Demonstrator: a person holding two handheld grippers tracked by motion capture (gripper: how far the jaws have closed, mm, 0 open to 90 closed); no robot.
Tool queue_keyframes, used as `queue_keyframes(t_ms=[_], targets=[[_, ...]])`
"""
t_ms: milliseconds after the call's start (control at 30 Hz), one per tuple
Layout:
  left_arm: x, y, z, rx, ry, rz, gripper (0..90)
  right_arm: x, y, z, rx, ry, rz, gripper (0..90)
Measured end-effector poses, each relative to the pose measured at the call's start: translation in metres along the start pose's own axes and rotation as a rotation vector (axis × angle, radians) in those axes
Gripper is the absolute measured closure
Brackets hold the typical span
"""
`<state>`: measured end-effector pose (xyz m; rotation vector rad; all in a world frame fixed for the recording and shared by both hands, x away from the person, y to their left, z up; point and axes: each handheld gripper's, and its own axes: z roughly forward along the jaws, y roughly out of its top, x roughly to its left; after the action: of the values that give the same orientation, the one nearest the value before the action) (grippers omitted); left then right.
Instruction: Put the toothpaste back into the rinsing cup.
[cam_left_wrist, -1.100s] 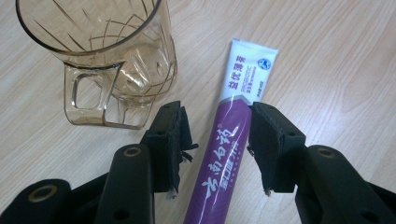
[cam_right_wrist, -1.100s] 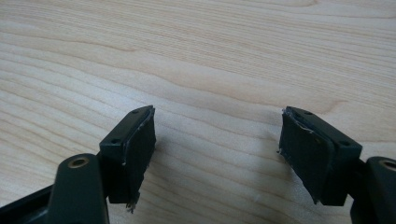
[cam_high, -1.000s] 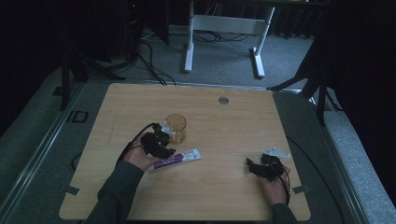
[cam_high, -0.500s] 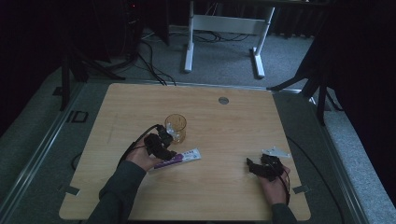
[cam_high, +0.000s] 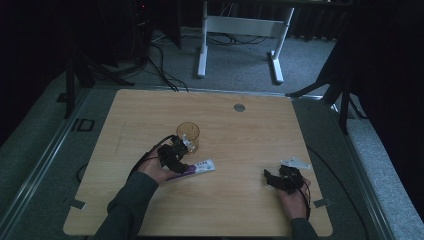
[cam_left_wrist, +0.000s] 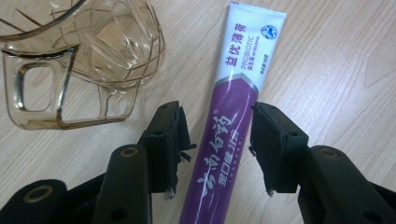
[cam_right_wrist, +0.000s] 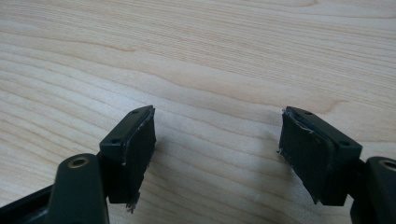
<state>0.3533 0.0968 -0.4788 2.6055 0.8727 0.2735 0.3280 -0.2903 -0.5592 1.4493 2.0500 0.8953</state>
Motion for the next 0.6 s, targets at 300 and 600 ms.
queue_keyframes(t_ms=[300, 600], targets=[[-0.001, 0.001, 0.007, 0.050, 0.015, 0.031, 52.8, 0.000, 0.000, 0.000, 0.001, 0.000, 0.001, 26.9], [-0.005, 0.005, 0.014, 0.082, 0.022, 0.057, 53.8, 0.000, 0.000, 0.000, 0.001, 0.001, 0.001, 26.9]])
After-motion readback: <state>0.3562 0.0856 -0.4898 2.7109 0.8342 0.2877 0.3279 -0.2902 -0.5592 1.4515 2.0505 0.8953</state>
